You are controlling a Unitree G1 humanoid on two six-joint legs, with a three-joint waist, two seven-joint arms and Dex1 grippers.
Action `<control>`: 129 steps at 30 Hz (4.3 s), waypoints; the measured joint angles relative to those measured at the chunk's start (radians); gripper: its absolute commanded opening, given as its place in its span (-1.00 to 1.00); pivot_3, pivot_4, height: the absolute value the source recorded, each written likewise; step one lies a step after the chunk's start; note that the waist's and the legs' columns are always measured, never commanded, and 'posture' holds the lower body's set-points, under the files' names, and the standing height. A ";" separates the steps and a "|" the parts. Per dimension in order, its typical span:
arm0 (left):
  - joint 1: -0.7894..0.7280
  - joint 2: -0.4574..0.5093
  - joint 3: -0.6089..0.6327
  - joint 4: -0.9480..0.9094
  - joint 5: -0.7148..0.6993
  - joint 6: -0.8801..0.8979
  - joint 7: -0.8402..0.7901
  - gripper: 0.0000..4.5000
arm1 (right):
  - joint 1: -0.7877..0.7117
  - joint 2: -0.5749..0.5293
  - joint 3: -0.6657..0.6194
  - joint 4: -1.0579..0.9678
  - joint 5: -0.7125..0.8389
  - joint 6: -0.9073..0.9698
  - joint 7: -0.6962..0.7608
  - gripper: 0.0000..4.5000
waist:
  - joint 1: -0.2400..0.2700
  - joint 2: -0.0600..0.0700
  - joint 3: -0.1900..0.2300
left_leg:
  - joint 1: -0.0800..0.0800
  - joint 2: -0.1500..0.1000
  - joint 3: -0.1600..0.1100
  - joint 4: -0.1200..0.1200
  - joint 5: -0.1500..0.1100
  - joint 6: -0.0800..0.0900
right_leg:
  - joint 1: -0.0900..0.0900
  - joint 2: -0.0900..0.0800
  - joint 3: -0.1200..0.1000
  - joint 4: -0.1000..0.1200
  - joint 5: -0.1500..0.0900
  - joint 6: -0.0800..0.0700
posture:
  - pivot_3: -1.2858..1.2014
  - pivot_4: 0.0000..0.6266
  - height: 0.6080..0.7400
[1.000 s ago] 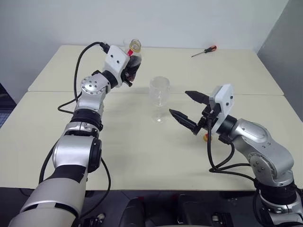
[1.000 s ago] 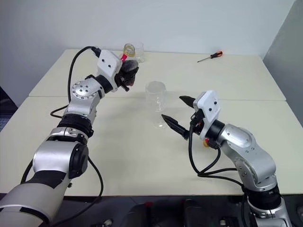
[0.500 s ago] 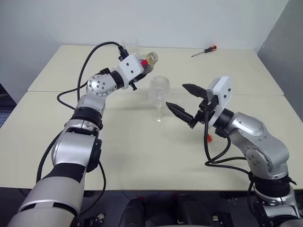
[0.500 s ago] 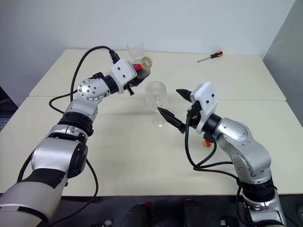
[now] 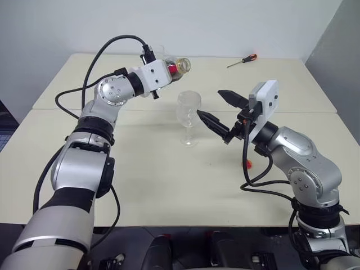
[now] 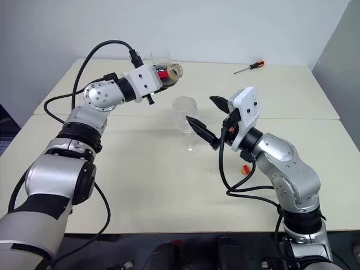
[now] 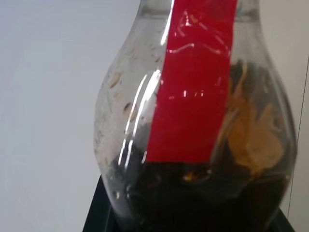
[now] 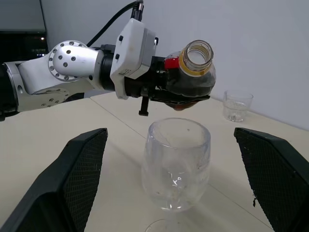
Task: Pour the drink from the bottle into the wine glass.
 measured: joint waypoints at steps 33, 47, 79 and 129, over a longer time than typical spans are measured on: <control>-0.039 0.097 -0.149 0.028 0.207 -0.138 0.111 -0.44 | 0.021 0.013 0.004 0.015 -0.005 -0.001 0.002 1.00 | 0.000 0.000 0.000 | 0.000 0.000 0.000 0.000 0.000 0.000 | 0.000 0.000 0.000 0.001 0.000 0.000 | 0.03 -0.52 1.00; -0.092 0.109 -0.203 0.046 0.285 -0.166 0.185 -0.44 | 0.029 0.013 0.004 0.015 -0.006 -0.001 0.001 1.00 | 0.000 0.000 0.000 | 0.000 0.000 0.000 0.000 0.000 0.000 | 0.000 0.000 0.000 0.001 0.000 0.000 | 0.03 -0.52 1.00; -0.149 0.125 -0.255 0.082 0.363 -0.178 0.262 -0.44 | 0.033 0.013 0.006 0.015 -0.006 -0.001 -0.015 1.00 | 0.000 0.000 0.000 | 0.000 0.000 0.000 0.000 0.000 0.000 | 0.000 0.000 0.000 0.001 0.000 0.000 | 0.03 -0.52 1.00; -0.190 0.126 -0.284 0.104 0.390 -0.161 0.313 -0.44 | 0.032 0.008 0.013 0.021 -0.025 -0.005 0.003 1.00 | 0.000 0.000 0.000 | 0.000 0.000 0.001 0.000 0.000 0.000 | -0.001 0.000 0.000 0.002 0.000 0.000 | 0.03 -0.52 1.00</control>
